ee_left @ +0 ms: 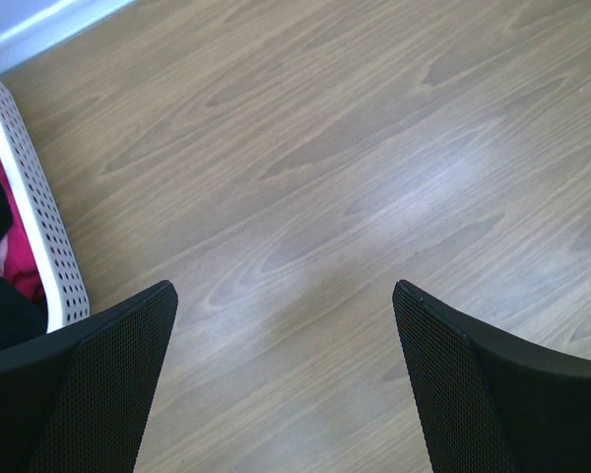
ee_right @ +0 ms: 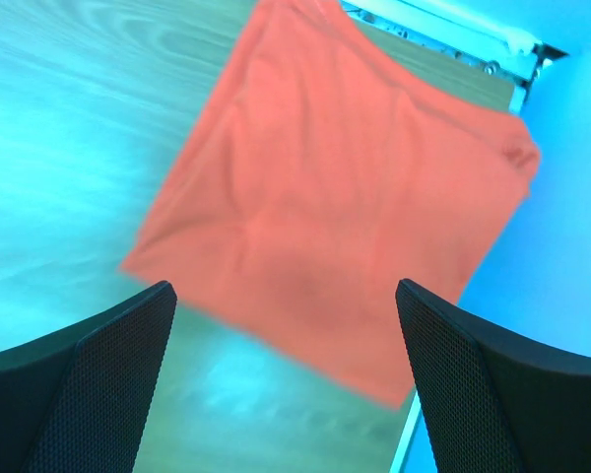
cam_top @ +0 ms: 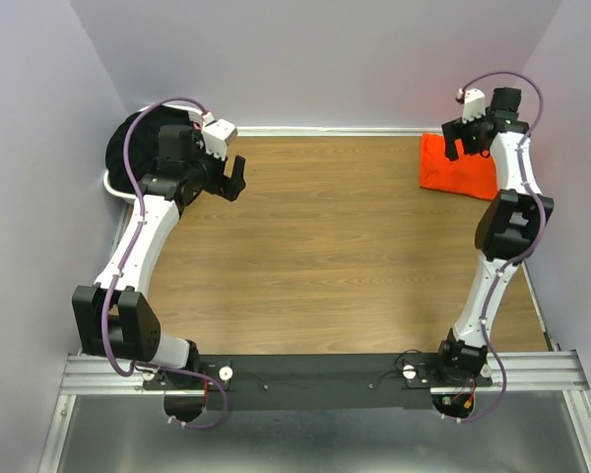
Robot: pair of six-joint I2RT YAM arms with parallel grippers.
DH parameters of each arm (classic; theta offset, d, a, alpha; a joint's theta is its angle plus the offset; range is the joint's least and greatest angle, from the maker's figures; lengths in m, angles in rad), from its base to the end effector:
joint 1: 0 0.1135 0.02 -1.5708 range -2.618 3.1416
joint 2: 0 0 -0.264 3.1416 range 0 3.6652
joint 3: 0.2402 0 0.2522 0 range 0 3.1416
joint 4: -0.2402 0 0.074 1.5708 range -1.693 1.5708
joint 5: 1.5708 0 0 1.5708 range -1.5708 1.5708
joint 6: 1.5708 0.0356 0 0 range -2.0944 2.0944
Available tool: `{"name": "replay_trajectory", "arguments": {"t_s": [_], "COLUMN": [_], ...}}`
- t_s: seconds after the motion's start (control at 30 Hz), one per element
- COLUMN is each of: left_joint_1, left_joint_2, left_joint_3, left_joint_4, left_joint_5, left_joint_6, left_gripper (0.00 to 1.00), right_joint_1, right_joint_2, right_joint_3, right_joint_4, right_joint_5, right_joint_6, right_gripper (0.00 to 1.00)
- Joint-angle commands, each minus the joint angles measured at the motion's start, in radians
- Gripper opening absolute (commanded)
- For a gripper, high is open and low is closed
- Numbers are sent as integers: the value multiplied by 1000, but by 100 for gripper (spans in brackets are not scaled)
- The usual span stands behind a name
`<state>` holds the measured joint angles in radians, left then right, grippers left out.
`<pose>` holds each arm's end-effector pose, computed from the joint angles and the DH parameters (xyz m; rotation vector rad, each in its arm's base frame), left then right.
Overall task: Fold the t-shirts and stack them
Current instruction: Neatly place the folded tshirt to the corner
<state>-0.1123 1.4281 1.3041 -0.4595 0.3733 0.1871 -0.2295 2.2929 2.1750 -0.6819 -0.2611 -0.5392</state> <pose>0.3189 -0.0490 0.3450 0.5290 2.0634 -0.3573 0.5088 -0.1094 0.2646 -0.4829 2.2870 -0.0711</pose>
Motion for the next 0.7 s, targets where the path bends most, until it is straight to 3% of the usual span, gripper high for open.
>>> {"name": "replay_trajectory", "arguments": {"t_s": [0.0,0.3,0.67], "left_joint_1": [5,5,6], "left_joint_2": [-17,-5,37], "left_joint_3": [46,102,162], "left_joint_4": [-27,-90,-156], "left_joint_5": [30,16,15], "left_joint_6": [9,26,52], "left_gripper": [98,98,98], "right_joint_1": [-2,-7,-70], "right_joint_2": [-136,-224,-148], "right_joint_3": [-144,-400,-474], "right_joint_4": [-21,-53,-51], "right_joint_5": [9,163,115], "right_joint_6": [116,338,332], "right_gripper": [100,100,100]}}
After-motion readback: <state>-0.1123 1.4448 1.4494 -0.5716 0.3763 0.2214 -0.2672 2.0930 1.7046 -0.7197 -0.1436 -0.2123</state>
